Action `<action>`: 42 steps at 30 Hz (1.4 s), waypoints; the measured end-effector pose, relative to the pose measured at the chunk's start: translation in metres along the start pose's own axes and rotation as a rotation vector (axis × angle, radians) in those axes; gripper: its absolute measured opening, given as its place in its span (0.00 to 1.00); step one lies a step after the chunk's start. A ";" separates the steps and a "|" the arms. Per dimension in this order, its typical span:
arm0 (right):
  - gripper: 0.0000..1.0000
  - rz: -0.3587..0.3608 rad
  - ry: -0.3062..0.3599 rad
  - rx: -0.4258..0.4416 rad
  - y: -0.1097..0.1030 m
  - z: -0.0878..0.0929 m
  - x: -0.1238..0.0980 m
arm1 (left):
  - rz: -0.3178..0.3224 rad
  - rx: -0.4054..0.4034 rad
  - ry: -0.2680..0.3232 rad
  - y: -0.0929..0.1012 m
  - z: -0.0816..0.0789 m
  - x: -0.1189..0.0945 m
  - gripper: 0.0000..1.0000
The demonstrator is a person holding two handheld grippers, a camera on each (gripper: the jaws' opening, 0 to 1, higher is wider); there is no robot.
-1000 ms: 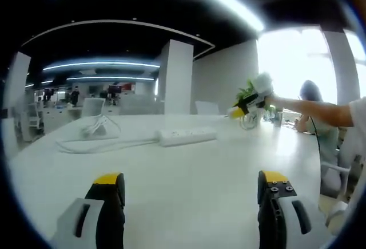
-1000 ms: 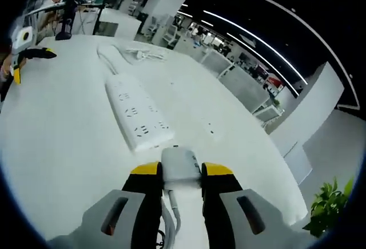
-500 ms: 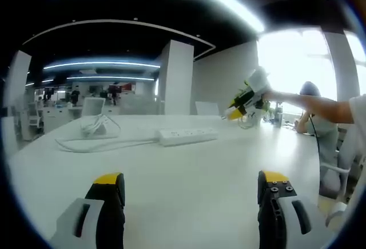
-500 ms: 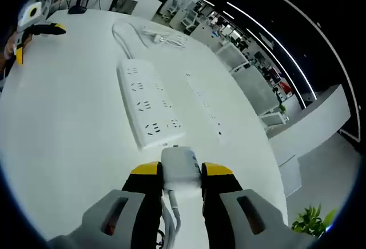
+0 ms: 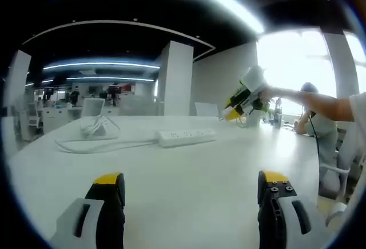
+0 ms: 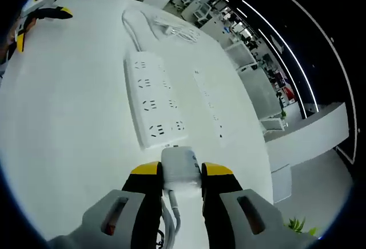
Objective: Straighten the power strip on the desk, plug the charger into it
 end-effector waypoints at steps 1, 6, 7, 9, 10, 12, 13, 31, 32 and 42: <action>0.24 0.003 -0.011 -0.018 0.000 -0.001 0.001 | 0.001 0.000 -0.001 0.000 0.000 0.000 0.99; 0.24 0.005 -0.061 -0.074 -0.007 -0.006 0.006 | 0.000 -0.002 0.003 -0.001 0.000 0.000 0.99; 0.24 0.006 -0.068 -0.086 -0.007 -0.007 0.006 | -0.001 -0.002 0.003 -0.001 0.000 0.000 0.99; 0.24 0.010 -0.092 -0.120 -0.008 -0.009 0.007 | 0.001 -0.001 0.003 -0.001 0.000 0.000 0.99; 0.24 0.015 -0.100 -0.132 -0.009 -0.009 0.007 | 0.001 -0.001 0.002 -0.001 0.000 0.000 0.99; 0.24 0.016 -0.113 -0.150 -0.010 -0.011 0.008 | 0.002 -0.001 0.001 -0.001 0.000 -0.001 0.99; 0.24 0.016 -0.117 -0.154 -0.010 -0.012 0.008 | 0.002 -0.001 0.002 -0.001 0.000 -0.001 0.99; 0.24 -0.011 -0.232 -0.241 -0.014 -0.031 0.016 | 0.005 -0.002 0.006 -0.002 -0.001 0.001 0.99; 0.24 -0.015 -0.237 -0.244 -0.014 -0.032 0.017 | 0.004 -0.003 0.005 -0.002 -0.001 0.000 0.99; 0.24 -0.057 -0.278 -0.271 -0.015 -0.040 0.029 | 0.006 -0.006 0.005 -0.003 0.000 0.000 0.99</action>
Point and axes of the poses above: the point that each gripper's makers call its tool centre point, and the gripper's own axes: x roughly forward along the fingers, y roughly to its right, z roughly out of its underside, the point moved 6 cm from there along -x, roughly backward along the fingers, and after that the axes turned 4 degrees about x, right-handed, at the moved point
